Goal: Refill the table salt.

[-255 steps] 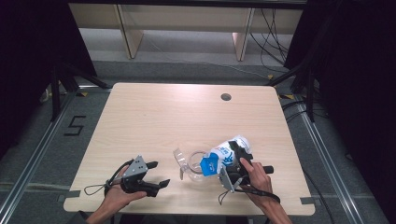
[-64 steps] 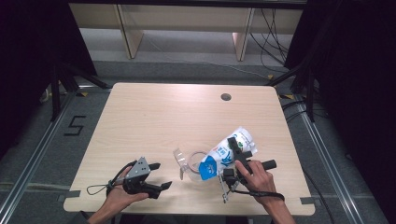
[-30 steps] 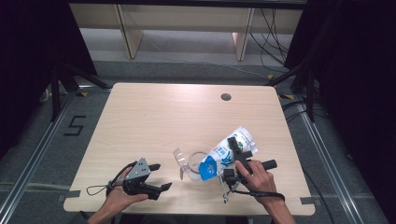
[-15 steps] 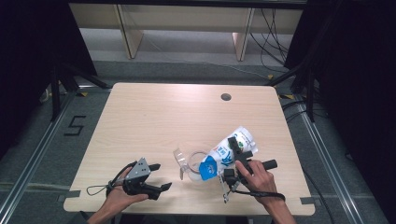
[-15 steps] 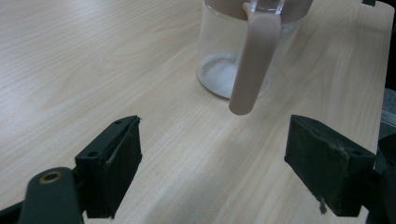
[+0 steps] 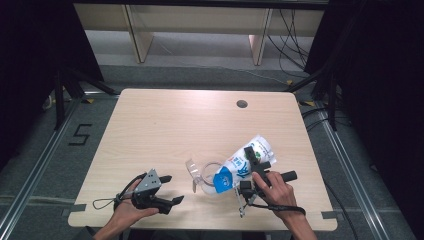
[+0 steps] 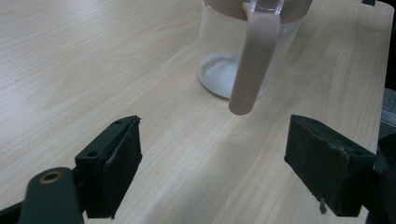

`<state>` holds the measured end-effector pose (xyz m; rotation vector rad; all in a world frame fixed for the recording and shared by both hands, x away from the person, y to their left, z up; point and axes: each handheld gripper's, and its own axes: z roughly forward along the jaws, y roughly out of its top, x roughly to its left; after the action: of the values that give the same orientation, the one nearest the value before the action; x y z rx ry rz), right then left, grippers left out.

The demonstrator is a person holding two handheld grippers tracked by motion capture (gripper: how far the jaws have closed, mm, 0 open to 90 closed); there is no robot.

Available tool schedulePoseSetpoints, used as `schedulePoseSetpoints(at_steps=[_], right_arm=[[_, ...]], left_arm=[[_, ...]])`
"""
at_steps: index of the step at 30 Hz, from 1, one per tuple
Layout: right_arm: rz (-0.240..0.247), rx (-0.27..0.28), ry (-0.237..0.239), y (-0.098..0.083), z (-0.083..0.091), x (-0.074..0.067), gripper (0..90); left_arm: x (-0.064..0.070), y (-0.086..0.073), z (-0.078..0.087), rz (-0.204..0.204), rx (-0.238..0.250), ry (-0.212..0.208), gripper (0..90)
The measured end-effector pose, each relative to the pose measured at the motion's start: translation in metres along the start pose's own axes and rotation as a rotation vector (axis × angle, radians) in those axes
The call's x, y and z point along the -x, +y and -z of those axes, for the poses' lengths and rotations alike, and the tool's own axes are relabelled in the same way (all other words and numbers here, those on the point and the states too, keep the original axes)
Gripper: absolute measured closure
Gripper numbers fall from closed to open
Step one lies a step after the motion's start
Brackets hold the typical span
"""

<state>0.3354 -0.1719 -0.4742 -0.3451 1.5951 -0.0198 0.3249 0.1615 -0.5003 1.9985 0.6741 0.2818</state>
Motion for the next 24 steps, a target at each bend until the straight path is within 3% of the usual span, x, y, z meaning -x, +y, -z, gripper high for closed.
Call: schedulePoseSetpoints(at_steps=[12, 14, 20, 24], right_arm=[[0.002, -0.002, -0.007, -0.0003, 0.0005, 0.0010, 52.0], [-0.018, -0.009, -0.002, -0.0005, 0.0008, -0.0004, 52.1], [0.004, 0.001, -0.009, -0.0008, 0.0003, 0.0014, 52.4], [-0.020, -0.006, -0.003, -0.0012, 0.0009, 0.0002, 52.6]], left_arm=[[0.0002, 0.0001, 0.0001, -0.001, 0.000, 0.000, 17.9], [0.0001, 0.0001, 0.0002, 0.000, 0.001, 0.000, 17.9], [0.0002, 0.0001, 0.0000, 0.000, 0.001, 0.000, 17.9], [0.0001, 0.0001, 0.0001, 0.000, 0.001, 0.000, 17.9]])
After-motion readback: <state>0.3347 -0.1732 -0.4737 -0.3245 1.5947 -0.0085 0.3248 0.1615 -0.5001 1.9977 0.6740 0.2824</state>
